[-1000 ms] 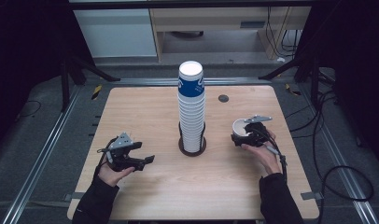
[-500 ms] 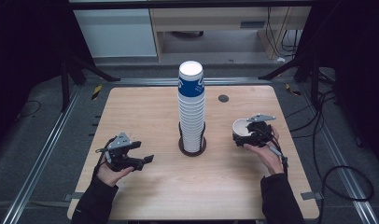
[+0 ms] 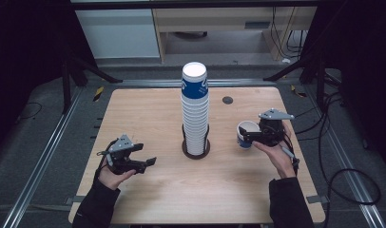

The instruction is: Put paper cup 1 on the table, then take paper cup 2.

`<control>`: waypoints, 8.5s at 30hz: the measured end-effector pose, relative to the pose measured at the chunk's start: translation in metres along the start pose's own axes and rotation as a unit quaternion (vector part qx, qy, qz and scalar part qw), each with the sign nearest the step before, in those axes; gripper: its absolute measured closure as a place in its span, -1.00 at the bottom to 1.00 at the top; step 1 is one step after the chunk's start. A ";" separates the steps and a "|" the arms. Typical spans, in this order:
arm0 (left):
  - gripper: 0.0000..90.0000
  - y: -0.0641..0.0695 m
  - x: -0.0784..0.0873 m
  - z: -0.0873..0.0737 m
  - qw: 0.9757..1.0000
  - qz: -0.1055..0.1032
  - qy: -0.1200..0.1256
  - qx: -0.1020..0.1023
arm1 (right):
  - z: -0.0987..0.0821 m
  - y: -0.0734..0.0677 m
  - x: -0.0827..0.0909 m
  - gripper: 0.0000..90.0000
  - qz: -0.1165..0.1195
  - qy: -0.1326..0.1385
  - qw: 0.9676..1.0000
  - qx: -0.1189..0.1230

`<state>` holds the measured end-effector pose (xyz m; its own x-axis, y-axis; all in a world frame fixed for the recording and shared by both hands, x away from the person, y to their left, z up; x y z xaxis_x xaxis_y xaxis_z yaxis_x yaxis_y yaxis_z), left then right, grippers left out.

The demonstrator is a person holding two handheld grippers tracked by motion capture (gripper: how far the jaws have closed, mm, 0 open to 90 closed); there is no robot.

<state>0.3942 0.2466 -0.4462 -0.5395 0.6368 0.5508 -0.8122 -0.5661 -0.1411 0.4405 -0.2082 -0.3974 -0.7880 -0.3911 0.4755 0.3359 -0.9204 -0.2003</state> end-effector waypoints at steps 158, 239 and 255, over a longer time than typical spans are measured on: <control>-0.59 0.003 -0.007 -0.001 1.000 -0.011 -0.011 0.000 | 0.109 -0.106 0.079 -0.57 0.158 0.198 0.965 0.065; -0.64 0.063 -0.015 0.040 0.986 -0.146 0.005 -0.079 | -0.082 -0.165 -0.038 -0.56 0.279 -0.160 0.901 0.290; -0.60 0.071 -0.025 0.043 0.983 -0.162 -0.004 -0.084 | -0.089 -0.180 -0.040 -0.56 0.287 -0.163 0.892 0.309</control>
<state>0.3601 0.1677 -0.4344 -0.2445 0.7651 0.5957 -0.9668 -0.2392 -0.0896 0.3656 -0.0267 -0.4564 -0.2370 -0.6829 0.6910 0.9354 -0.3525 -0.0274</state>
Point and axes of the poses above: each handheld gripper's, and its own axes: x roughly backward along the jaws, z roughly out of its top, y roughly to its right, the point moved 1 cm from there along -x, roughly forward along the jaws, and after that the axes turned 14 degrees about -x, right-handed, at the moved point
